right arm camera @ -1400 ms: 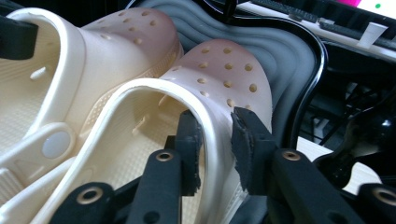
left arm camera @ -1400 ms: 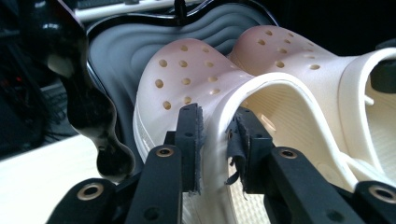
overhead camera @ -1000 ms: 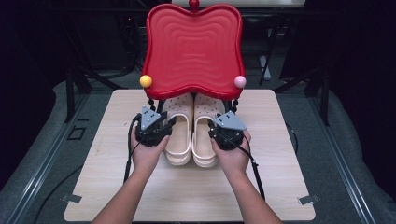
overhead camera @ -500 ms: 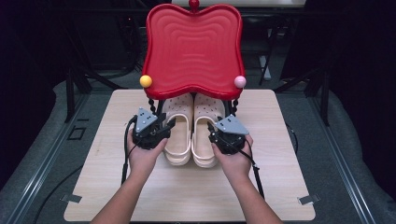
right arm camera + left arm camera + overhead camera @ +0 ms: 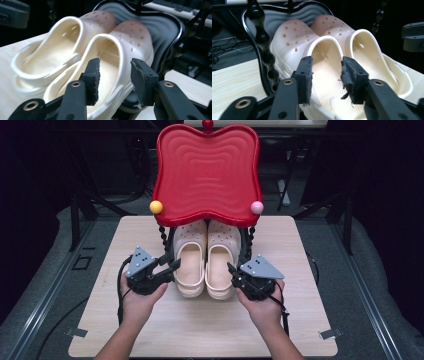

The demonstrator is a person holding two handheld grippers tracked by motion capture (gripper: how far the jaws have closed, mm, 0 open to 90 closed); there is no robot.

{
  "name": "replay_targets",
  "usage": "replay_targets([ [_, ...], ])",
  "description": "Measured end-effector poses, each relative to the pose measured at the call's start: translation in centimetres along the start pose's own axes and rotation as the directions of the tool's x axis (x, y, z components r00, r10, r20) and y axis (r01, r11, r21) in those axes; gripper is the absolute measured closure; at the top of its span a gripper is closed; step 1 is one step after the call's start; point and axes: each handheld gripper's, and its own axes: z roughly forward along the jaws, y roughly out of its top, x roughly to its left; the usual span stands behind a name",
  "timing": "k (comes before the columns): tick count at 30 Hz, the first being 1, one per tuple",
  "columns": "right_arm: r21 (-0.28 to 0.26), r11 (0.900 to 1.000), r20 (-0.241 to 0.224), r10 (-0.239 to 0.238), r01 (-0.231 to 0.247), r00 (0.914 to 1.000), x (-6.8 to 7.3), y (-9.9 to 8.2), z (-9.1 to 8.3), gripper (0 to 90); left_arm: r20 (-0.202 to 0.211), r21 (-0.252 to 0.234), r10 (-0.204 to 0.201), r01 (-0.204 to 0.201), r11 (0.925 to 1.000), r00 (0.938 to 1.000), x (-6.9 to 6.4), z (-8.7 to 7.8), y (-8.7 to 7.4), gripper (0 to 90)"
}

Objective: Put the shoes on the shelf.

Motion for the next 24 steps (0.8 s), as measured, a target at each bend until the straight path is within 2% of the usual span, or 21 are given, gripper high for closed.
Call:
replay_targets([
  [3, 0.014, 0.9999, -0.011, -0.002, 0.002, 0.9999, 0.1, -0.1, -0.5, 59.5, 0.001, 0.006, 0.004, -0.004, 1.0000, 1.0000, 0.0, -0.6, -0.2, 62.5],
  [6, 0.013, 0.9999, -0.042, 0.000, 0.001, 0.9991, 0.2, -0.7, -1.6, 65.5, 0.027, 0.016, 0.007, -0.008, 0.9998, 0.9996, 0.0, -1.8, -0.7, 64.0],
  [10, 0.013, 0.9999, -0.059, 0.008, -0.008, 0.9982, 0.1, -1.3, -2.4, 68.4, 0.038, 0.026, 0.012, -0.013, 0.9996, 0.9992, -0.1, -3.0, -1.5, 64.7],
  [14, 0.005, 0.9999, -0.078, 0.015, -0.014, 0.9968, 0.1, -1.7, -3.0, 69.4, 0.043, 0.014, -0.005, 0.004, 0.9999, 0.9991, 0.0, -3.9, -2.1, 64.6],
  [17, 0.003, 1.0000, -0.096, -0.002, 0.003, 0.9954, 0.3, -2.3, -3.5, 69.2, 0.048, 0.016, 0.007, -0.008, 0.9998, 0.9988, -0.2, -4.5, -2.7, 65.5],
  [24, 0.038, 0.9992, -0.137, -0.002, 0.007, 0.9906, 0.9, -3.8, -3.6, 69.1, 0.054, 0.048, 0.014, -0.016, 0.9987, 0.9984, -0.5, -4.7, -4.3, 66.6],
])
